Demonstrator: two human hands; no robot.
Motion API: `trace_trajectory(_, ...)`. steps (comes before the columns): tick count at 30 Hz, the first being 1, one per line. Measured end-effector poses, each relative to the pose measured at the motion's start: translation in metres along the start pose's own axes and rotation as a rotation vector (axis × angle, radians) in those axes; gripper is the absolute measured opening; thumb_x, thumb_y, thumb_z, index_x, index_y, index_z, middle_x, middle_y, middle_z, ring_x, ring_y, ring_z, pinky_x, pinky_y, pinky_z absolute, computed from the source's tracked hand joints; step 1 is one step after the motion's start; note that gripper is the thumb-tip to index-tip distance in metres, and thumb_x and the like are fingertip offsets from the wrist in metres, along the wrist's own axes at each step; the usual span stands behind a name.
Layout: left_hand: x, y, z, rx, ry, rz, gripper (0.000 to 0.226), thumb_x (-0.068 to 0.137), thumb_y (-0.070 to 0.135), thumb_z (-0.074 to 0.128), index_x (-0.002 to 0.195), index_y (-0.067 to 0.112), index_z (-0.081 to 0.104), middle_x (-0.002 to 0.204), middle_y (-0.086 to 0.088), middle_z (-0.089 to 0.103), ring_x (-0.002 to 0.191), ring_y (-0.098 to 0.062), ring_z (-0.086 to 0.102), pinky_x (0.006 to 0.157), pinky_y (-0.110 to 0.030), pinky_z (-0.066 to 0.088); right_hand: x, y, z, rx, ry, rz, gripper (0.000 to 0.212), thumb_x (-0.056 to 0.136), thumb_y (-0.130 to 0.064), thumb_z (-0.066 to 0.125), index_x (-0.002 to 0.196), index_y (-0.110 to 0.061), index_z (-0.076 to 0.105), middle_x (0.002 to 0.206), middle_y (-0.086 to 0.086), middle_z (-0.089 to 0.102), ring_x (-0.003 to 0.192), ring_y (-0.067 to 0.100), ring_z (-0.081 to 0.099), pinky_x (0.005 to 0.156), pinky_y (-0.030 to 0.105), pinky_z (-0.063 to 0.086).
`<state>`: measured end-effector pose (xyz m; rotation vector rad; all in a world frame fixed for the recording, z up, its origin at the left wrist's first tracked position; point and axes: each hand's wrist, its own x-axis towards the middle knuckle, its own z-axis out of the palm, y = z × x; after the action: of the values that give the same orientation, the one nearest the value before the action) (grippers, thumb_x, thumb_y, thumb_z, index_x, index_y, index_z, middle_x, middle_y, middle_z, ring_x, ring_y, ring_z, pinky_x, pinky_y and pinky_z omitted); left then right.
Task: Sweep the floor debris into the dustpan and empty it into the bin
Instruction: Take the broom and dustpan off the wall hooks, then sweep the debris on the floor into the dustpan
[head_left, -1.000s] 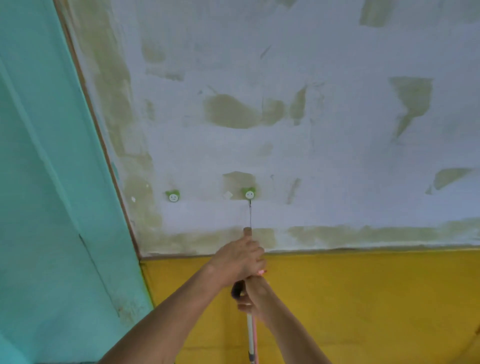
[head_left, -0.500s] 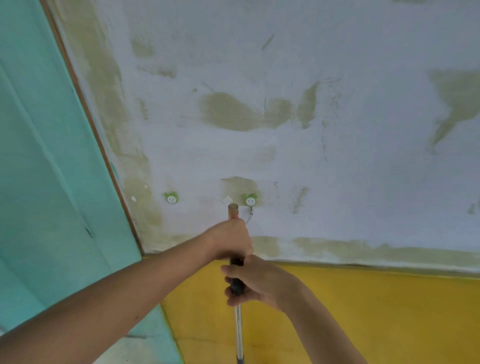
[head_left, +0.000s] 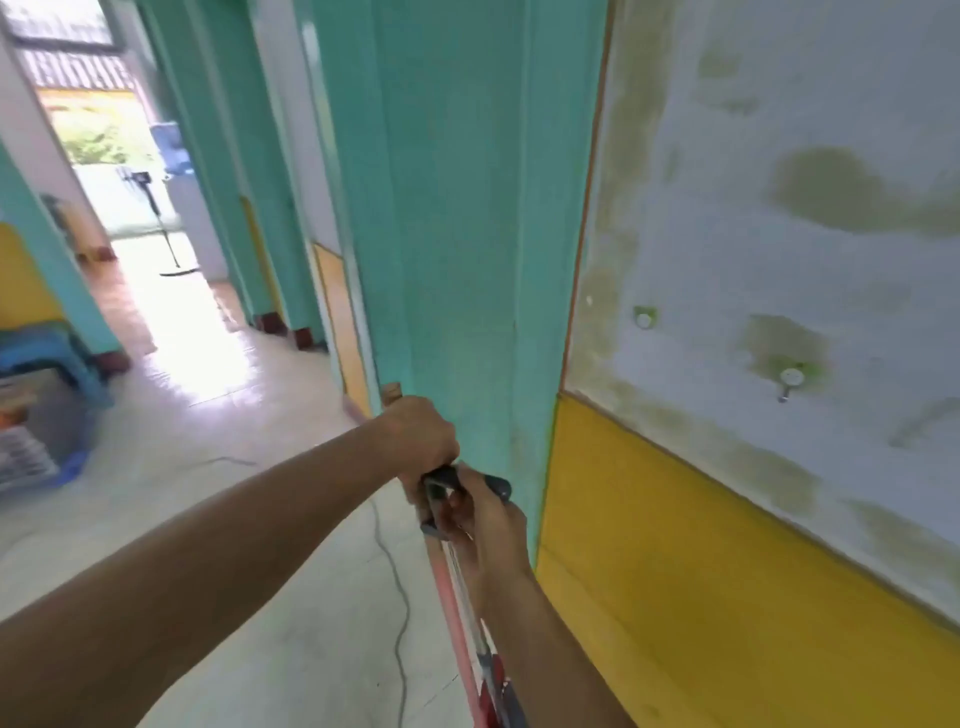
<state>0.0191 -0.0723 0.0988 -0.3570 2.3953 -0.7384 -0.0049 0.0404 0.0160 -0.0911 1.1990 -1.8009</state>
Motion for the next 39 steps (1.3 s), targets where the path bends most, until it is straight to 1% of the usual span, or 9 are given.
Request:
trace_trajectory(5,-0.082,0.017,0.109,-0.433,-0.139,-0.345,0.025,0.09,0.035,0.06,0.11,0.02,0.066,0.089,0.002,0.06,0.099,-0.025,0.06,0.059,-0.03,0.038,-0.029,0.102,0.076,-0.014,0.06,0.175,0.041,0.082,-0.05,0.071,0.074,-0.01,0.067,0.065,0.006,0.073,0.066,0.024,0.071,0.074,0.045,0.059)
trace_trajectory(8,-0.126,0.042,0.175,-0.59,-0.184,-0.538,0.028,0.095,0.025,0.05,0.117,0.015,0.063,0.113,-0.005,0.063,0.11,-0.029,0.058,0.063,-0.03,0.032,-0.052,0.154,0.106,-0.024,0.093,0.332,0.043,0.085,-0.051,0.065,0.078,-0.009,0.064,0.076,0.014,0.071,0.069,0.029,0.068,0.047,0.038,0.057)
trace_trajectory(14,-0.259,0.109,0.264,-0.822,-0.396,-0.814,0.025,0.094,0.029,0.05,0.114,0.026,0.065,0.077,0.001,0.052,0.073,-0.024,0.048,0.053,-0.029,0.029,-0.141,0.265,0.153,-0.247,0.026,0.47,0.042,0.092,-0.044,0.055,0.07,-0.008,0.054,0.068,0.01,0.062,0.055,0.024,0.058,0.041,0.022,0.039)
trace_trajectory(22,-0.402,0.188,0.337,-1.153,-0.652,-1.318,0.045,0.1,0.028,0.035,0.138,0.009,0.048,0.142,-0.009,0.049,0.133,-0.03,0.044,0.088,-0.029,0.04,-0.266,0.398,0.188,-0.675,-0.38,0.555,0.04,0.083,-0.034,0.065,0.055,-0.009,0.052,0.046,0.004,0.054,0.039,0.021,0.051,0.043,0.021,0.035)
trace_trajectory(24,-0.454,0.217,0.34,-1.486,-0.676,-1.512,0.034,0.101,0.031,0.038,0.126,0.013,0.053,0.135,-0.008,0.052,0.13,-0.029,0.045,0.078,-0.029,0.035,-0.282,0.409,0.195,-0.695,-0.46,0.604,0.033,0.084,-0.028,0.062,0.059,-0.008,0.051,0.036,0.002,0.052,0.026,0.018,0.048,0.033,0.017,0.037)
trace_trajectory(28,-0.58,0.323,0.321,-1.648,-1.303,-1.733,0.024,0.086,0.038,0.067,0.081,0.014,0.068,0.089,0.001,0.071,0.107,-0.021,0.066,0.098,-0.036,0.046,-0.253,0.424,0.229,-0.742,-0.515,0.651,0.028,0.091,-0.019,0.043,0.065,-0.014,0.036,0.026,-0.003,0.034,0.026,0.014,0.032,0.042,0.015,0.028)
trace_trajectory(32,-0.628,0.397,0.321,-1.526,-1.375,-1.958,0.02,0.084,0.036,0.063,0.071,0.022,0.063,0.072,0.009,0.063,0.093,-0.013,0.069,0.078,-0.026,0.048,-0.293,0.465,0.228,-0.926,-0.912,0.672,0.033,0.092,-0.022,0.051,0.061,-0.017,0.04,0.029,-0.005,0.037,0.025,0.012,0.035,0.037,0.013,0.029)
trace_trajectory(35,-0.63,0.43,0.328,-1.554,-1.399,-2.02,0.019,0.092,0.034,0.055,0.102,0.022,0.066,0.1,0.003,0.067,0.105,-0.016,0.065,0.081,-0.029,0.05,-0.369,0.497,0.214,-1.221,-1.291,0.511,0.034,0.087,-0.031,0.059,0.06,-0.02,0.044,0.038,-0.004,0.042,0.027,0.013,0.033,0.038,0.019,0.027)
trace_trajectory(39,-0.635,0.508,0.333,-2.272,-1.148,-2.202,0.02,0.093,0.009,0.05,0.074,0.003,0.054,0.05,-0.008,0.063,0.048,-0.016,0.061,0.048,-0.023,0.05,-0.431,0.524,0.21,-1.537,-1.676,-0.053,0.026,0.076,-0.032,0.052,0.056,-0.015,0.047,0.047,0.004,0.052,0.036,0.02,0.048,0.043,0.023,0.036)
